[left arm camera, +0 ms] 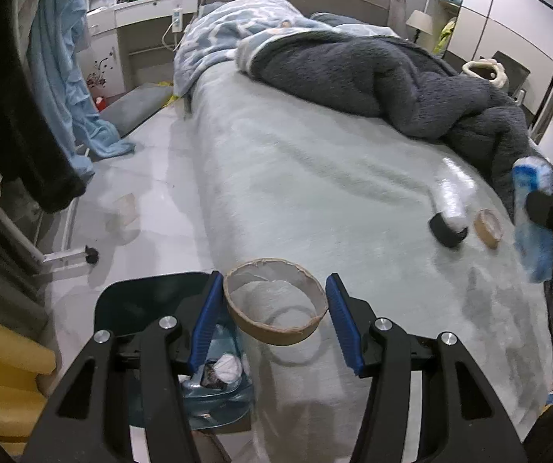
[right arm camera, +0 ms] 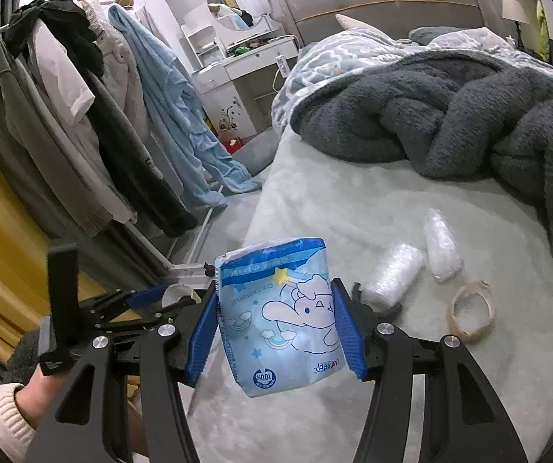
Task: Collect trash
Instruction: 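Carry the diaper packet and tape roll over the teal wastebasket, then open both grippers to drop the packet and tape roll into the wastebasket, then move both grippers back over the bubble wrap and remaining tape roll, then grasp the black clip with the left gripper while the right gripper grasps the tape roll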
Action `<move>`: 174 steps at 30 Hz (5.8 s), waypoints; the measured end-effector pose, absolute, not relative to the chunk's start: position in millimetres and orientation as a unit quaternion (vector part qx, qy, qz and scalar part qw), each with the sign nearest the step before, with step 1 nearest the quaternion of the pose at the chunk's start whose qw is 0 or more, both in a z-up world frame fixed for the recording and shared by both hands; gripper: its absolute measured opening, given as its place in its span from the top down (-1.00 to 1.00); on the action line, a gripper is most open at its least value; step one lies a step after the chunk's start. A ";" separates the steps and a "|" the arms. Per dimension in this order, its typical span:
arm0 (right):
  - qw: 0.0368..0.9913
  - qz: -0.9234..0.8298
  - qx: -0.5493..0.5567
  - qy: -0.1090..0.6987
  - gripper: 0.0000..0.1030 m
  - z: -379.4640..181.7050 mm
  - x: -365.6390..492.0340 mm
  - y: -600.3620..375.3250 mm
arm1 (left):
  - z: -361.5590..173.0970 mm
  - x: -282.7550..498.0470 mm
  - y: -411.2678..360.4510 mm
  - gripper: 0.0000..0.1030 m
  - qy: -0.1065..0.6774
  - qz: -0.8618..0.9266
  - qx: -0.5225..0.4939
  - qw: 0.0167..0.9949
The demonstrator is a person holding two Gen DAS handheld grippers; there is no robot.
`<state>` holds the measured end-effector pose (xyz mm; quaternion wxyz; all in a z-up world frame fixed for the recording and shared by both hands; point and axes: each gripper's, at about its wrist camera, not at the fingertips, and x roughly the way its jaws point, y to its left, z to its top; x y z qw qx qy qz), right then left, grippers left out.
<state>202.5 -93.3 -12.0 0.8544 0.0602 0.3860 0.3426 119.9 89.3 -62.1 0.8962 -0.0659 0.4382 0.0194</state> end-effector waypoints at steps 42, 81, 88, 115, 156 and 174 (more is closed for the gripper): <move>0.792 0.436 -0.031 0.426 -0.11 -46.8 202.9 110.6 | -164.2 101.3 228.4 -0.12 0.585 0.061 -0.151 0.795; 0.720 0.387 -0.164 0.552 -0.17 -192.8 192.8 205.4 | -81.7 60.8 296.5 -0.88 0.411 0.055 -0.153 0.897; 0.714 0.377 -0.175 0.564 -0.54 -201.1 190.2 207.6 | -51.2 54.9 284.0 -0.89 0.348 0.043 -0.107 0.930; 0.835 0.341 -0.062 0.427 -0.78 -50.2 221.8 67.8 | 28.1 70.3 171.6 -0.90 0.236 -0.039 -0.050 0.970; 0.880 0.245 -0.113 0.391 -0.78 -98.7 261.4 -164.6 | -54.3 162.1 -21.8 -0.53 0.352 -0.181 -0.042 0.918; 0.871 0.253 -0.105 0.407 0.05 -110.2 265.9 -173.6 | -89.3 190.1 -57.1 -0.28 0.389 -0.180 -0.033 0.903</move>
